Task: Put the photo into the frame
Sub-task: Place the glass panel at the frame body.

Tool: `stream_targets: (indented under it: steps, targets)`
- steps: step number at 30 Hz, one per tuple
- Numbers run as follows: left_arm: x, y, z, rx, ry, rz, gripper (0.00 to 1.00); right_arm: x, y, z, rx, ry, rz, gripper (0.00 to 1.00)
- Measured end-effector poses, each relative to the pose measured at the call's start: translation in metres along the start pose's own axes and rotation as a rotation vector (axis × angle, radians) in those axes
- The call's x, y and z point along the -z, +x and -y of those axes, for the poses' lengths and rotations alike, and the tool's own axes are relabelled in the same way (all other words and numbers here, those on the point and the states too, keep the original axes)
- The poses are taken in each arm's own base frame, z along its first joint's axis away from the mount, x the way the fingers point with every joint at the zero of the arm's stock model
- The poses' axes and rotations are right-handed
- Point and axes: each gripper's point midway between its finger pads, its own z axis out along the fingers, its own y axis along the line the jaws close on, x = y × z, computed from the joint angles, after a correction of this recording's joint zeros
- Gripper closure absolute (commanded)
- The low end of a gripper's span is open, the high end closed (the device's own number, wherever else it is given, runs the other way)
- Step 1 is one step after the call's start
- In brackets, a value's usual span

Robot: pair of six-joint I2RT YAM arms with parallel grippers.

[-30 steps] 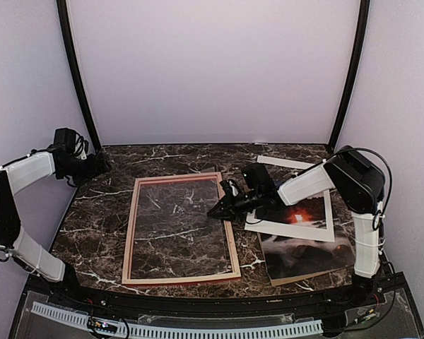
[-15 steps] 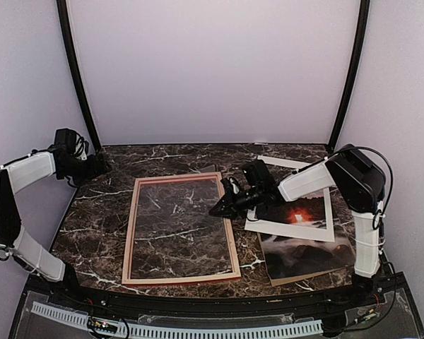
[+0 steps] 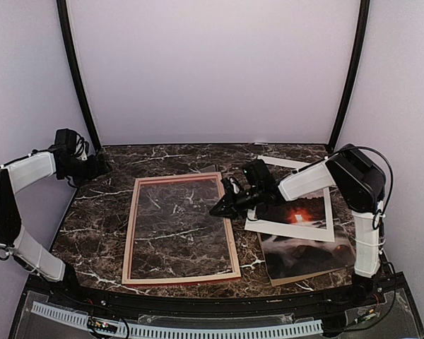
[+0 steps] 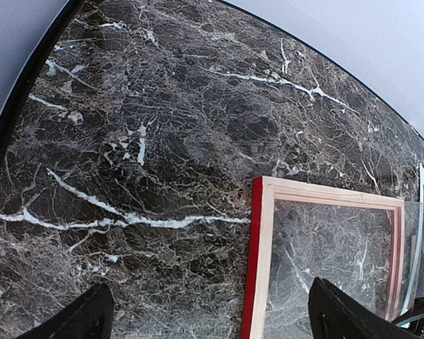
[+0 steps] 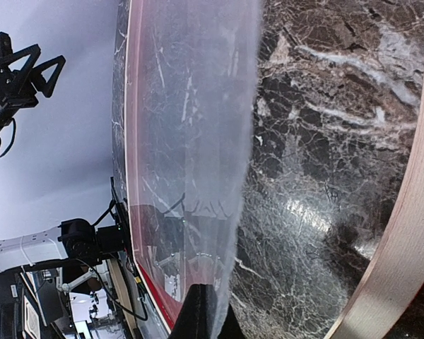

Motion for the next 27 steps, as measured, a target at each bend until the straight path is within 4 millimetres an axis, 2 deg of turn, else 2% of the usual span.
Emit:
stream_targets:
  steps: [27]
  targets:
    - [-0.0002,0.0002,0.0000,-0.004,0.000,-0.001,0.01,-0.0020,-0.0006,0.0020,0.011,0.016,-0.015,1.00]
